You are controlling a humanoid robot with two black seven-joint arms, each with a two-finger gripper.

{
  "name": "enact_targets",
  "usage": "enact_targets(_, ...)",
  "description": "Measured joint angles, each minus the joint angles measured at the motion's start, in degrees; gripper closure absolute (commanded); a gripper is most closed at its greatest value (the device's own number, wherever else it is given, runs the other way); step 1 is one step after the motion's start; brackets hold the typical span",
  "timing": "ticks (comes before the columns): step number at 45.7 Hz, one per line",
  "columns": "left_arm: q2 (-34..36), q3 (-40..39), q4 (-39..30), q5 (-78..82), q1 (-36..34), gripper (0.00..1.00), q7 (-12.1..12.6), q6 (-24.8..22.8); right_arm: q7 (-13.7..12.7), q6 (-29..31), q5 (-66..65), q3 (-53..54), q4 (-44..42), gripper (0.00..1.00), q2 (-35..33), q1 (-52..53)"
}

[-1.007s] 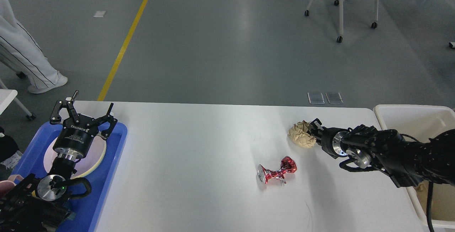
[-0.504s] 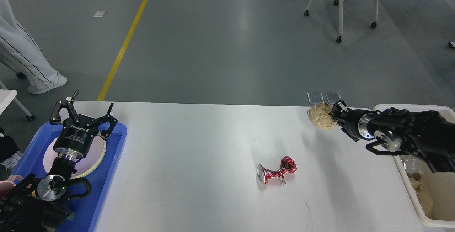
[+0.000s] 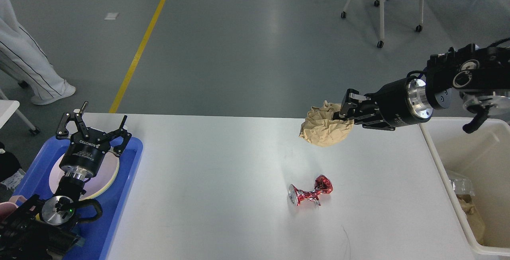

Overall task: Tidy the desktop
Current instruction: 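Lift the beige paper ball over the white bin and drop it, then raise the right gripper out of the bin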

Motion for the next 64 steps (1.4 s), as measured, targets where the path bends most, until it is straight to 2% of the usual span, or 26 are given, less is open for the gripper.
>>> enact_targets(10, 0.0, 0.0, 0.0, 0.0, 0.0, 0.02, 0.0, 0.0, 0.1, -0.4, -0.3, -3.0, -1.2, 1.00, -0.5, -0.5)
enact_targets(18, 0.0, 0.0, 0.0, 0.0, 0.0, 0.02, 0.0, 0.0, 0.1, -1.3, -0.4, -4.0, -11.2, 1.00, -4.8, -8.2)
enact_targets(27, 0.0, 0.0, 0.0, 0.0, 0.0, 0.02, 0.0, 0.1, 0.1, -4.3, 0.4, -0.7, -35.6, 1.00, -7.1, -24.3)
enact_targets(33, 0.0, 0.0, 0.0, 0.0, 0.0, 0.02, 0.0, 0.1, 0.2, -7.3, 2.1, 8.2, -54.7, 1.00, -5.9, -40.9)
enact_targets(41, 0.0, 0.0, 0.0, 0.0, 0.0, 0.02, 0.0, 0.1, 0.2, -9.4, 4.2, 25.5, -79.3, 1.00, 1.5, -59.1)
enact_targets(44, 0.0, 0.0, 0.0, 0.0, 0.0, 0.02, 0.0, 0.0, 0.0, -11.4, 5.7, 30.0, -84.1, 1.00, 4.3, -62.3)
enact_targets(53, 0.0, 0.0, 0.0, 0.0, 0.0, 0.02, 0.0, 0.0, -0.4, -20.0, 11.1, 36.0, -87.3, 1.00, 7.9, -69.1)
enact_targets(64, 0.0, 0.0, 0.1, 0.0, 0.0, 0.02, 0.0, 0.0, -0.5, -21.6, 11.5, 36.4, -87.6, 1.00, 7.9, -70.3)
